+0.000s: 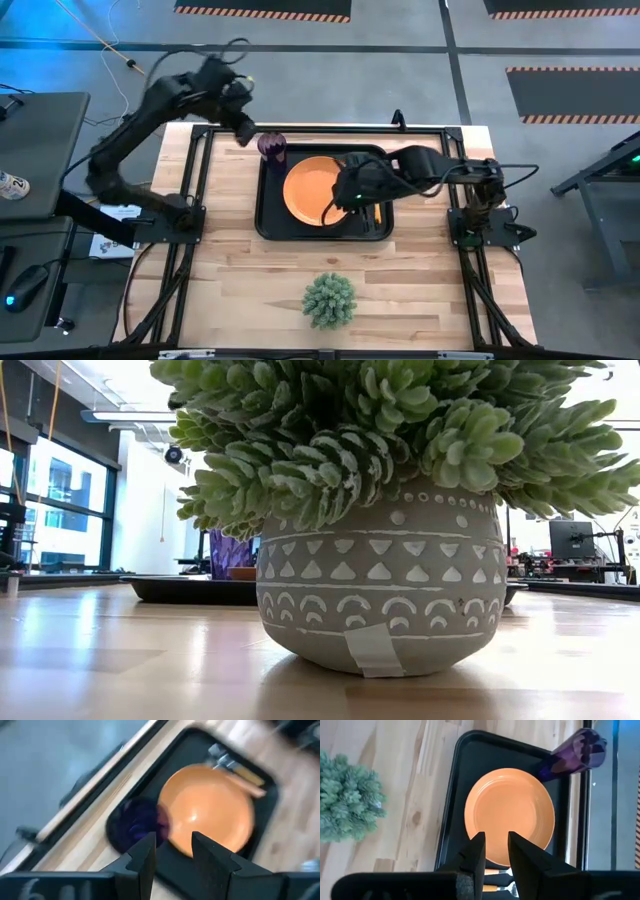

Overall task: Pick and place plate/cup/fork/spoon on tray
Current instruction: Return to Home Position

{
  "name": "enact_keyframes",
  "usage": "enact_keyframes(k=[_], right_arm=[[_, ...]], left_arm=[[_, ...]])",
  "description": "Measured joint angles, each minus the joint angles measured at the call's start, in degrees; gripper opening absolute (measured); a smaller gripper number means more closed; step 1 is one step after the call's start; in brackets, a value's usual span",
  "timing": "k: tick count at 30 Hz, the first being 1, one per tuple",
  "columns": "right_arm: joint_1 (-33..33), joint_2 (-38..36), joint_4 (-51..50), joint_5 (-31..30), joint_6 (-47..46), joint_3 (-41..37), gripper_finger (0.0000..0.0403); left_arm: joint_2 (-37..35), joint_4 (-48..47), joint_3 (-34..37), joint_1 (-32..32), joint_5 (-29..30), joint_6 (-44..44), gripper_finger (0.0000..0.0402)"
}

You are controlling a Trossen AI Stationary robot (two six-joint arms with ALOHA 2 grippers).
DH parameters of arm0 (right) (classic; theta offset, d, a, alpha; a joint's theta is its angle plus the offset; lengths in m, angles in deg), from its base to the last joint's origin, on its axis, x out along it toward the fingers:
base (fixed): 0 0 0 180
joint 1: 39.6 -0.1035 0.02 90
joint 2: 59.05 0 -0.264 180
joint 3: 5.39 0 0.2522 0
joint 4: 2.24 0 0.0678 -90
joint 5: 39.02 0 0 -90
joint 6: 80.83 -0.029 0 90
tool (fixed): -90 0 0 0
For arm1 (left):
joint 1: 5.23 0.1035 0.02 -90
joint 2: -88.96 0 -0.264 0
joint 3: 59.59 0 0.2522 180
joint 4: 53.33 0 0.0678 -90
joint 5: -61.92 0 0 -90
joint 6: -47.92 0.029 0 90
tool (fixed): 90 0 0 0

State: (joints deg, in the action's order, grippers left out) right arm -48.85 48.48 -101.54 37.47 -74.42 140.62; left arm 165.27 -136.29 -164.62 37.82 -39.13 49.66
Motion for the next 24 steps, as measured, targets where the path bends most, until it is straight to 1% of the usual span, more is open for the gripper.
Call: enact_keyframes(k=[2,6,13,16,19,24], right_arm=[[0.0,-0.6,0.0,-0.4,-0.8,0.0,0.0075],[0.0,-0.9,0.0,-3.5,-0.5,0.0,0.0075],[1.7,-0.9,0.1,-2.6,-1.9,0.0,0.0075],[2.1,-0.8,0.9,-2.6,-2.9,-0.7,0.0075],[2.2,-2.4,5.4,-2.4,-2.5,-7.2,0.0075],[2.5,-7.8,18.9,-0.2,-3.0,-25.5,0.0075]], left_arm=[[-4.8,2.7,2.4,-1.1,-1.2,-0.2,0.0117],[-13.5,8.2,7.3,-3.9,-1.5,-2.2,0.0117],[-26.4,16.3,17.1,-9.2,-6.6,-3.1,0.0117],[-31.6,19.8,22.2,-11.1,-7.4,-4.2,0.0117],[-36.8,25.1,28.1,-12.6,-7.4,-6.5,0.0117],[-45.4,37.3,39.7,-14.2,-7.3,-11.0,0.0117]])
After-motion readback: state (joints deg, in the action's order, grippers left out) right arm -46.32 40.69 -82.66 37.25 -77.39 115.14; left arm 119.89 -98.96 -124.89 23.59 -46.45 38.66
